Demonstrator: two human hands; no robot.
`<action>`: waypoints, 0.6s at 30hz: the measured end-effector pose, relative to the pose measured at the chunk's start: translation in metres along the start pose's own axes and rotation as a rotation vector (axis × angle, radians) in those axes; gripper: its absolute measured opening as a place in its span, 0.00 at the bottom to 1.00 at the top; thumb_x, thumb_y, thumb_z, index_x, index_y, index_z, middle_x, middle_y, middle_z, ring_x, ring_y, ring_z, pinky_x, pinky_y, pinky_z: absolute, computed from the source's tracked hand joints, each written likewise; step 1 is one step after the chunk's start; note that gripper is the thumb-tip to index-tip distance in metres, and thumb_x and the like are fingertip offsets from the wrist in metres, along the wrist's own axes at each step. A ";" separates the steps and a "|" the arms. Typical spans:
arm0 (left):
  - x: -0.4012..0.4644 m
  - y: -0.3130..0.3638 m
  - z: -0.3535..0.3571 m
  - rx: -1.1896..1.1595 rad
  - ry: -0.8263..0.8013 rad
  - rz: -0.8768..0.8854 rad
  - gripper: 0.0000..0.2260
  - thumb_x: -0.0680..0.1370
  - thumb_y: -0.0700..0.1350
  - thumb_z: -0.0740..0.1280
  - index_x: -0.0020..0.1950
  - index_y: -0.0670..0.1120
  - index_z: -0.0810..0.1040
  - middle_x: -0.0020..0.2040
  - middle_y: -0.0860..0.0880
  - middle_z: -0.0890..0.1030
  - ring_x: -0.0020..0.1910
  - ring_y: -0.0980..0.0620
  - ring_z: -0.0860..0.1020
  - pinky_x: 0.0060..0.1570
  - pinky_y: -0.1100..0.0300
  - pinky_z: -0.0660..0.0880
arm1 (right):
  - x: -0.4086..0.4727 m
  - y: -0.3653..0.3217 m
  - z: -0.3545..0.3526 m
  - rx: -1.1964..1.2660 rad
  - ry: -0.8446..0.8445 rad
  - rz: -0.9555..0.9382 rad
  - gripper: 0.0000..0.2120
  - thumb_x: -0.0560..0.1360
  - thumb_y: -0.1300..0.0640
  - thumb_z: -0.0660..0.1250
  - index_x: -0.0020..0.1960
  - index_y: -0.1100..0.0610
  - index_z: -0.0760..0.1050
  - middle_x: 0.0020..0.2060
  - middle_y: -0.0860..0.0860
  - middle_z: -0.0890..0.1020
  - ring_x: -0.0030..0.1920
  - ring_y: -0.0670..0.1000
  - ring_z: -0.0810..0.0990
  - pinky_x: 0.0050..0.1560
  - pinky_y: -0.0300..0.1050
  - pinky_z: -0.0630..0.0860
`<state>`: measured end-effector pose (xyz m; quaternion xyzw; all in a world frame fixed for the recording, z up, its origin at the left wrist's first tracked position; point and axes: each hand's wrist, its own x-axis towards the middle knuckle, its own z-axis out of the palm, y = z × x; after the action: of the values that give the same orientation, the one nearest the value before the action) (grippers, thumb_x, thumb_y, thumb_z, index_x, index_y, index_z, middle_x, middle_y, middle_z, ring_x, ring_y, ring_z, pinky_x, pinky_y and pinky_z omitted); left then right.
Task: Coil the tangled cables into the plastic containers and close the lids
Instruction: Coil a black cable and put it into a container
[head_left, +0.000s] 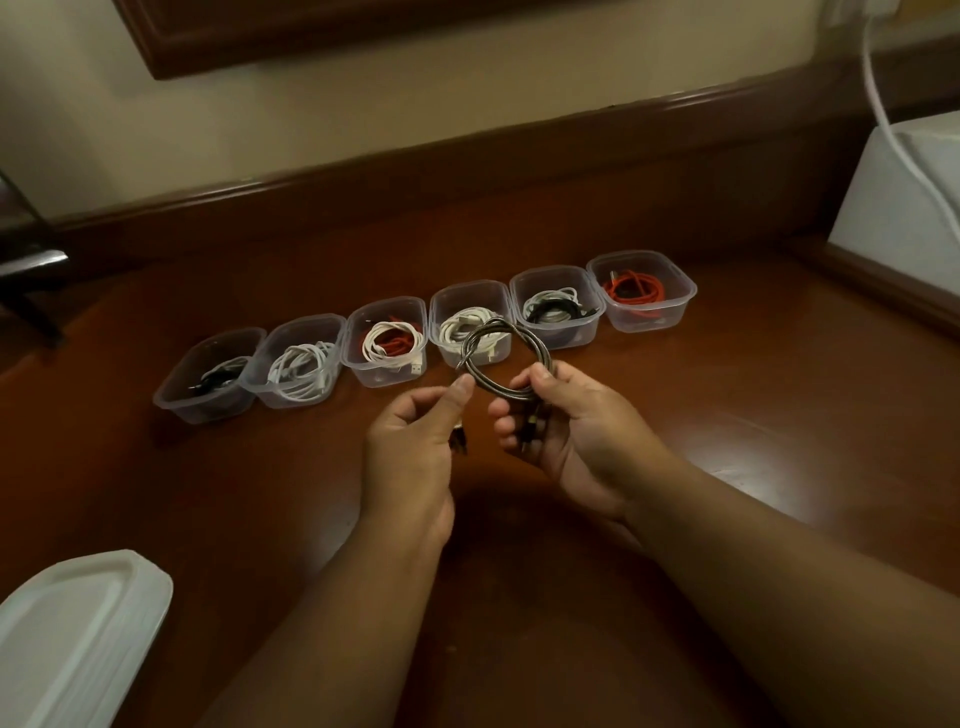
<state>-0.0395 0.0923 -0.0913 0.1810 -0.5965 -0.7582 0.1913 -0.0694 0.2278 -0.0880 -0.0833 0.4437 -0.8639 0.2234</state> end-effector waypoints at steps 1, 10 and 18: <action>0.000 0.000 0.001 -0.049 -0.011 -0.043 0.06 0.69 0.47 0.76 0.41 0.47 0.82 0.37 0.49 0.83 0.37 0.53 0.78 0.41 0.58 0.75 | 0.000 0.001 0.001 0.012 -0.017 0.003 0.10 0.83 0.58 0.55 0.49 0.60 0.73 0.39 0.60 0.82 0.36 0.53 0.81 0.39 0.45 0.79; -0.016 -0.007 0.013 -0.177 -0.145 -0.101 0.08 0.76 0.42 0.71 0.54 0.43 0.81 0.46 0.41 0.84 0.30 0.54 0.76 0.29 0.60 0.73 | 0.002 0.005 0.006 -0.379 0.122 0.089 0.12 0.85 0.56 0.54 0.55 0.59 0.75 0.32 0.54 0.81 0.32 0.51 0.79 0.38 0.46 0.77; -0.015 -0.013 0.018 -0.182 0.003 0.021 0.11 0.75 0.35 0.72 0.54 0.46 0.79 0.46 0.47 0.86 0.37 0.50 0.83 0.30 0.58 0.76 | -0.001 0.005 0.010 -0.515 0.174 0.031 0.12 0.85 0.54 0.53 0.52 0.55 0.74 0.34 0.55 0.80 0.32 0.53 0.79 0.39 0.49 0.76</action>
<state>-0.0365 0.1179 -0.0994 0.1578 -0.5265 -0.8070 0.2158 -0.0630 0.2186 -0.0857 -0.0561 0.6677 -0.7228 0.1693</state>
